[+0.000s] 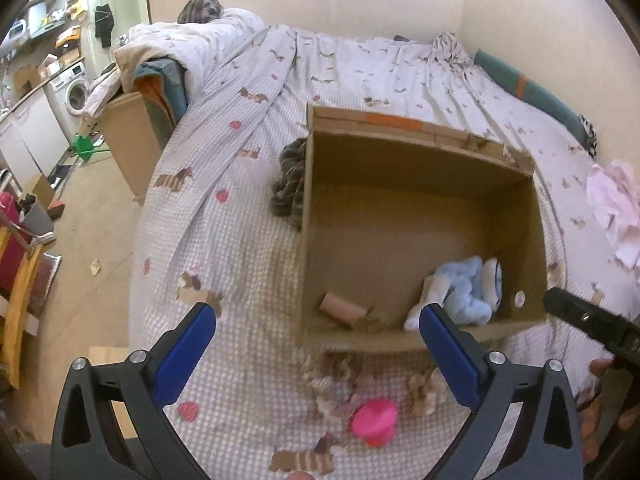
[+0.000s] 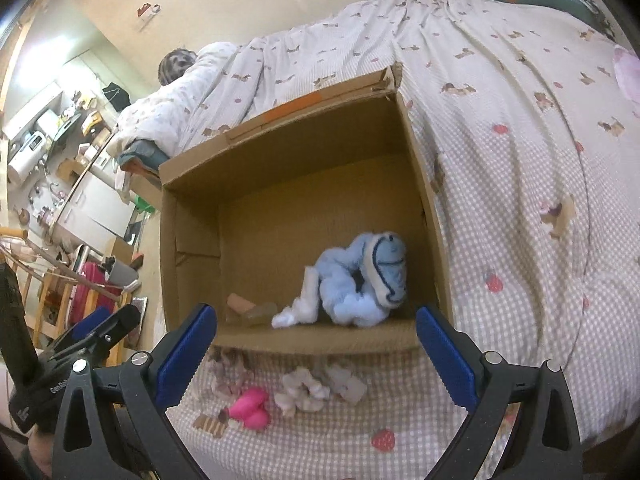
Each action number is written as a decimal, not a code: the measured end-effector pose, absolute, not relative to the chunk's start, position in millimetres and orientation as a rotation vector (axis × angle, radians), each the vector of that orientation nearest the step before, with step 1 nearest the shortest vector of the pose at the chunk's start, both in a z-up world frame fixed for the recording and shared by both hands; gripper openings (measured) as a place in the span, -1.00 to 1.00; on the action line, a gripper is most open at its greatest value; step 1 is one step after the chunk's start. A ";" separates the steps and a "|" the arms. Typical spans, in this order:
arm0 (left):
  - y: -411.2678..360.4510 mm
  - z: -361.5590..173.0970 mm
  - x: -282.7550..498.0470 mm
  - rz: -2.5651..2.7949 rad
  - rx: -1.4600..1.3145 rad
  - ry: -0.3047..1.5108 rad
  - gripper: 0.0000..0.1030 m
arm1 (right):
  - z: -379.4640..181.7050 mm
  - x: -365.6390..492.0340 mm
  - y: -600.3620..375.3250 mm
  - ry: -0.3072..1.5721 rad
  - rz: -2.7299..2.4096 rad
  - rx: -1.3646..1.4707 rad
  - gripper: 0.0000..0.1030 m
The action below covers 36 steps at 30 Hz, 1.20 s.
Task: Organize soft objects
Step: 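Withdraw both grippers from the box back toward the remaining items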
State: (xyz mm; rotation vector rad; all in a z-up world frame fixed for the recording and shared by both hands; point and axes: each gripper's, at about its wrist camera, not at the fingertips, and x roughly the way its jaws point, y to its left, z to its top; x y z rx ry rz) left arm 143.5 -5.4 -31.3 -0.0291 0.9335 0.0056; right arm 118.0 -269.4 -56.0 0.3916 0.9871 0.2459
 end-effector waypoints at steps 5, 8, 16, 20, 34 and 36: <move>-1.5 -37.5 127.6 0.007 -0.033 0.962 0.98 | -57.8 100.5 -268.7 0.998 0.248 0.368 1.00; 2.8 -40.5 118.7 0.016 -0.041 0.979 0.98 | -59.5 90.8 -269.5 1.007 0.247 0.353 1.00; 10.7 -53.0 104.0 0.042 -0.077 1.026 0.98 | -79.2 74.7 -288.8 1.076 0.190 0.414 1.00; 10.3 -58.1 102.8 0.052 -0.083 1.034 0.98 | -95.0 74.8 -296.5 1.145 0.140 0.419 1.00; 18.8 -81.4 110.2 0.091 -0.101 1.133 0.98 | -134.7 100.4 -267.7 1.275 0.205 0.480 0.45; 22.4 -81.8 111.5 0.101 -0.112 1.138 0.98 | -147.4 108.1 -266.4 1.308 0.189 0.521 0.33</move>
